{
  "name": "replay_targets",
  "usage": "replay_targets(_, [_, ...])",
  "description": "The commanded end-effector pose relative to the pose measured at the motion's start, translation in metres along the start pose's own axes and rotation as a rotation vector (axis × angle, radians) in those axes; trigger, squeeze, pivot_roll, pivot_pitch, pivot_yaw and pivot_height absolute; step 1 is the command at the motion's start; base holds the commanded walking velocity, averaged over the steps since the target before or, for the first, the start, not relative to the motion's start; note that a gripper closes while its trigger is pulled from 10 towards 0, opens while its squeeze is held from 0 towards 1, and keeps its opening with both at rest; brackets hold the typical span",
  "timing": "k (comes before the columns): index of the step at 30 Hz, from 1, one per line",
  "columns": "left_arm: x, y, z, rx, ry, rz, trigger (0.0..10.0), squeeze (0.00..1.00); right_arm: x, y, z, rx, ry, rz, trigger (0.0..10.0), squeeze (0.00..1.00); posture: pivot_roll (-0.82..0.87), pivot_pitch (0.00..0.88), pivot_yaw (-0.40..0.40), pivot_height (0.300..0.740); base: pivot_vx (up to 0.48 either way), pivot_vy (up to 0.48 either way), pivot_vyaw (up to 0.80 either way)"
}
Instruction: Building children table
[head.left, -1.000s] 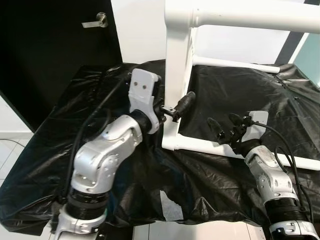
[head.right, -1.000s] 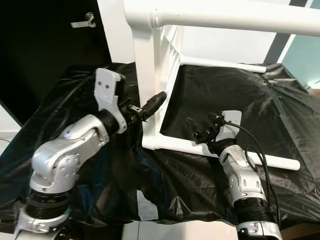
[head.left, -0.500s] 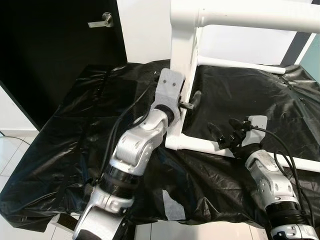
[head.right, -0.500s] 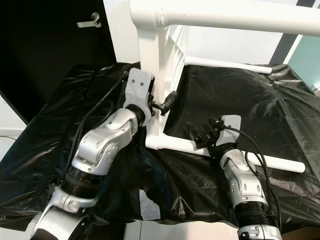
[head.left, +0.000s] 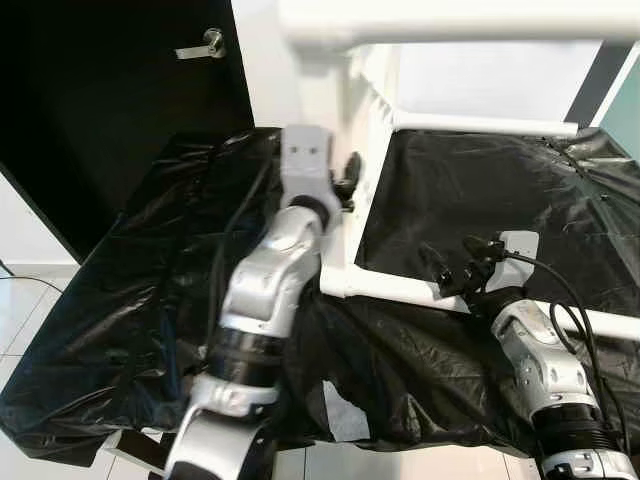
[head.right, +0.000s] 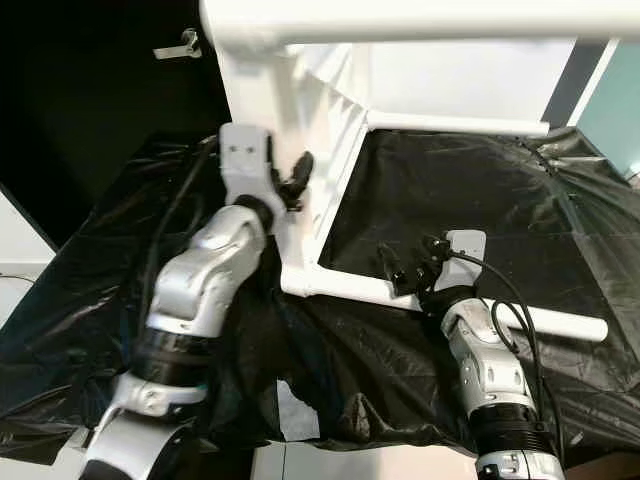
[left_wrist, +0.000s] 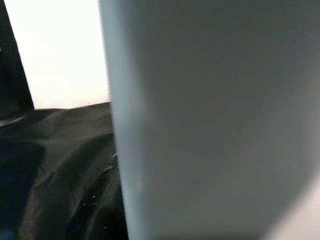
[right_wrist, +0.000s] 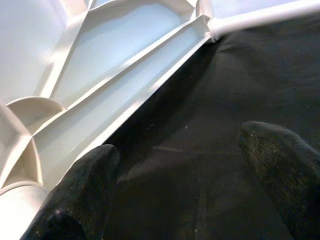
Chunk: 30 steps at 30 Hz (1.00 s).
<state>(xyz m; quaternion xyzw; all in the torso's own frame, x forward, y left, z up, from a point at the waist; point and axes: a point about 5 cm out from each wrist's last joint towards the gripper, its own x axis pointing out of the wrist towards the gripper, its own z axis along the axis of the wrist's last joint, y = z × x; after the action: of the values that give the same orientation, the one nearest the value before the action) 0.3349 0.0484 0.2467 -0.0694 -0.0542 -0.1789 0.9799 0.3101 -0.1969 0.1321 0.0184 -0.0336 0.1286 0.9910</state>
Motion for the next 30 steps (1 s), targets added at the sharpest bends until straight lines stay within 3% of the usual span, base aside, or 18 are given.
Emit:
replay_targets(1, [-0.005,0.010,0.006,0.042,-0.040,0.039,0.0,0.00,-0.001,0.000,-0.003,-0.002,0.012,-0.004,10.0,0.00,0.01,0.000,0.007,0.740,0.000,0.000,0.00])
replay_targets(6, [-0.032,0.044,0.013,0.129,-0.085,0.198,0.0,0.00,0.001,0.005,-0.009,-0.024,0.053,0.041,10.0,0.00,0.04,0.000,-0.021,0.740,0.000,0.000,0.00])
replay_targets(8, [-0.046,0.062,0.019,0.194,-0.116,0.310,0.0,0.00,0.003,0.011,-0.012,-0.031,0.073,0.091,10.0,0.00,0.05,0.000,-0.039,0.740,0.000,0.000,0.00])
replay_targets(9, [-0.054,0.072,0.021,0.182,-0.128,0.369,0.0,0.00,0.005,0.015,-0.013,-0.029,0.085,0.130,10.0,0.00,0.06,0.000,-0.049,0.740,0.000,0.000,0.00])
replay_targets(12, [-0.070,0.082,0.026,0.222,-0.137,0.429,0.0,0.00,0.009,0.019,-0.014,-0.046,0.109,0.197,10.0,0.00,0.07,0.000,-0.073,0.740,0.000,0.000,0.00])
replay_targets(15, [-0.085,0.085,0.030,0.277,-0.145,0.457,0.0,0.00,0.011,0.019,-0.012,-0.060,0.114,0.219,10.0,0.00,0.08,0.000,-0.083,0.740,0.000,0.000,0.00])
replay_targets(19, [-0.101,0.086,0.030,0.276,-0.140,0.464,0.0,0.00,0.011,0.021,-0.018,-0.071,0.150,0.260,10.0,0.00,0.09,0.000,-0.094,0.740,0.000,0.000,0.00])
replay_targets(25, [-0.123,0.079,0.038,0.310,-0.174,0.336,0.0,0.00,0.010,0.020,-0.030,-0.076,0.195,0.262,10.0,0.00,0.10,0.000,-0.099,0.740,0.000,0.000,0.00])
replay_targets(30, [-0.128,0.076,0.040,0.321,-0.172,0.340,0.0,0.00,0.011,0.017,-0.031,-0.083,0.204,0.265,10.0,0.00,0.12,0.000,-0.109,0.740,0.000,0.000,0.00])
